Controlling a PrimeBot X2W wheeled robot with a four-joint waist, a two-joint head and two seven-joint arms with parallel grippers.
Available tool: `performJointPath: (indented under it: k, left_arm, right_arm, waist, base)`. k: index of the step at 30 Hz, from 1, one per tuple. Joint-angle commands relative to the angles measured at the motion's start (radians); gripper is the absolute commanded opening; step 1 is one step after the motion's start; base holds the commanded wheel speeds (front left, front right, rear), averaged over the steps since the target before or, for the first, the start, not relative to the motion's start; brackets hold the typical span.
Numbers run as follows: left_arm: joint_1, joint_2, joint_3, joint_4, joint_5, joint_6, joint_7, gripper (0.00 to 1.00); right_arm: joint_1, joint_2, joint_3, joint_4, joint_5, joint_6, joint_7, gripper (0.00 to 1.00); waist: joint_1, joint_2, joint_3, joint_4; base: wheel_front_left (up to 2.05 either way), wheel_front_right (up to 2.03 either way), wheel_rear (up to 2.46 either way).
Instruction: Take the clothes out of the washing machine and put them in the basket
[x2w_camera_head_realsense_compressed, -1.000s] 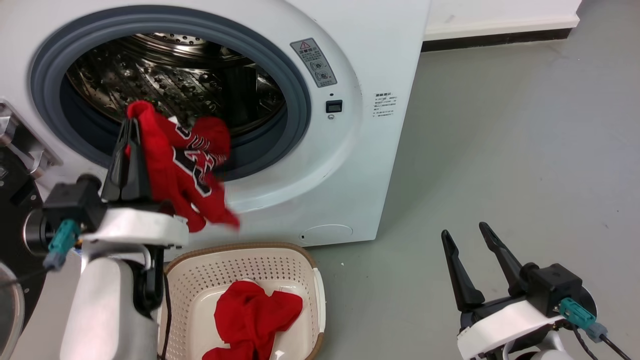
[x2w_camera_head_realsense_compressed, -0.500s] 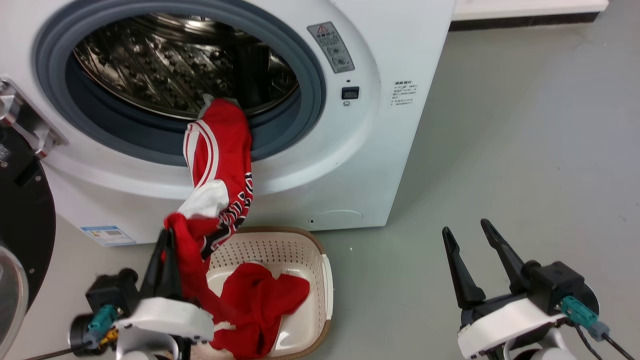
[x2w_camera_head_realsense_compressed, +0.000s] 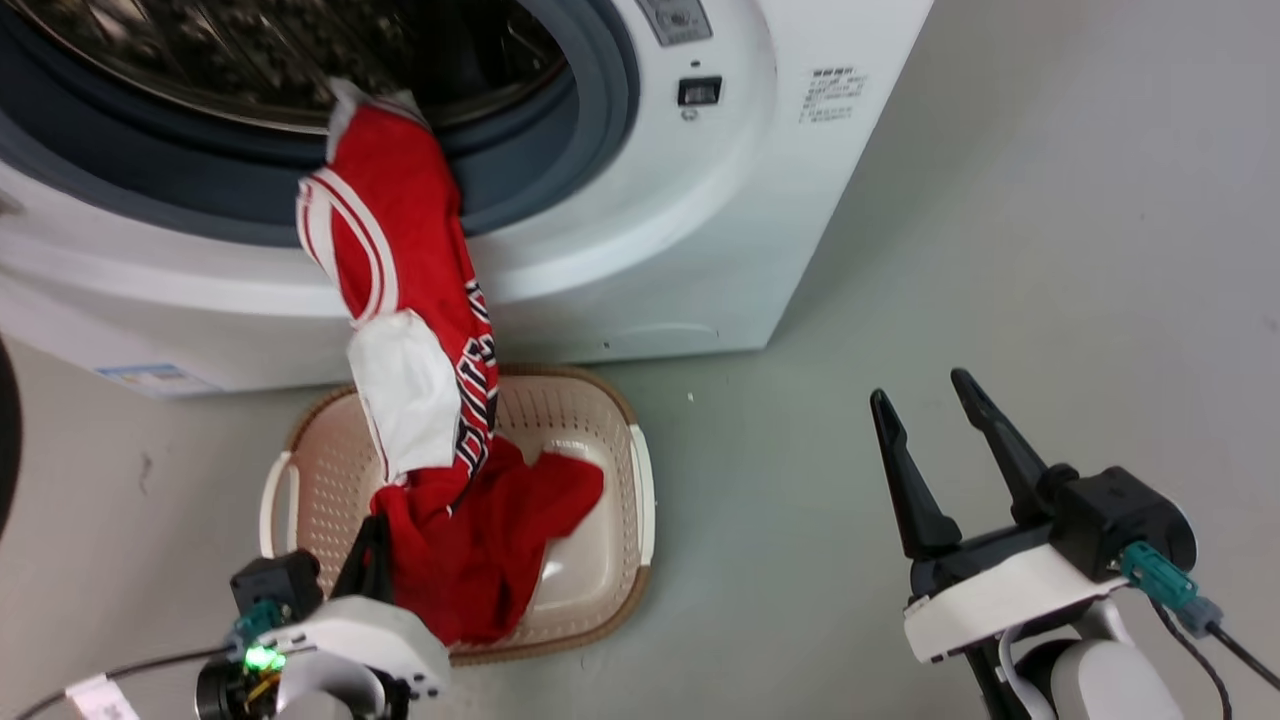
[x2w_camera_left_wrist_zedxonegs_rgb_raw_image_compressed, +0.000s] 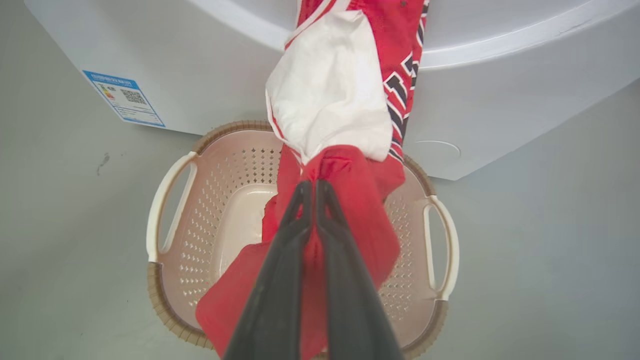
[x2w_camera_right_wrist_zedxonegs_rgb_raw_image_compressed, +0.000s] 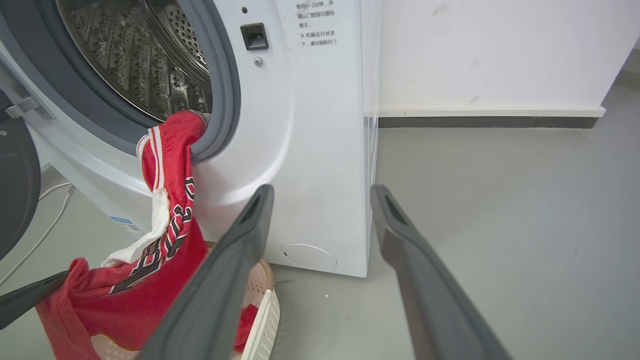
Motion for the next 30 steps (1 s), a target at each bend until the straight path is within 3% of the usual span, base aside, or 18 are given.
performJointPath:
  k: [1,9,15,29,30]
  left_arm:
    - [-0.037,0.011,0.008,0.028,-0.001,-0.003,-0.008,0.0]
    - [-0.254,0.053,0.059,0.21,0.012,-0.006,-0.014,0.0]
    - [-0.397,0.117,0.098,0.333,0.026,0.007,-0.014,0.0]
    - [-0.575,0.231,0.145,0.529,0.037,0.024,-0.013,0.0]
    - [-0.585,0.233,0.143,0.541,0.039,0.024,-0.013,0.12]
  right_arm:
    - [-0.022,0.002,0.002,-0.003,-0.007,-0.001,-0.003,1.0]
    - [-0.094,0.002,0.014,-0.015,0.001,-0.001,-0.021,1.0]
    - [-0.141,0.002,0.03,-0.004,0.022,-0.001,-0.049,1.0]
    - [-0.205,0.002,0.062,0.042,0.065,-0.001,-0.109,1.0]
    - [-0.208,0.002,0.062,0.045,0.063,-0.001,-0.11,1.0]
  waist:
    - [-0.0001,-0.0001,0.067,-0.017]
    - [-0.0001,-0.0001,0.244,-0.064]
    - [-0.0001,-0.0001,0.355,-0.125]
    - [-0.0001,-0.0001,0.484,-0.204]
    - [-0.0001,-0.0001,0.486,-0.204]
  base:
    - [0.0,0.0,0.0]
    - [0.0,0.0,0.0]
    - [0.0,0.0,0.0]
    - [0.0,0.0,0.0]
    - [0.0,0.0,0.0]
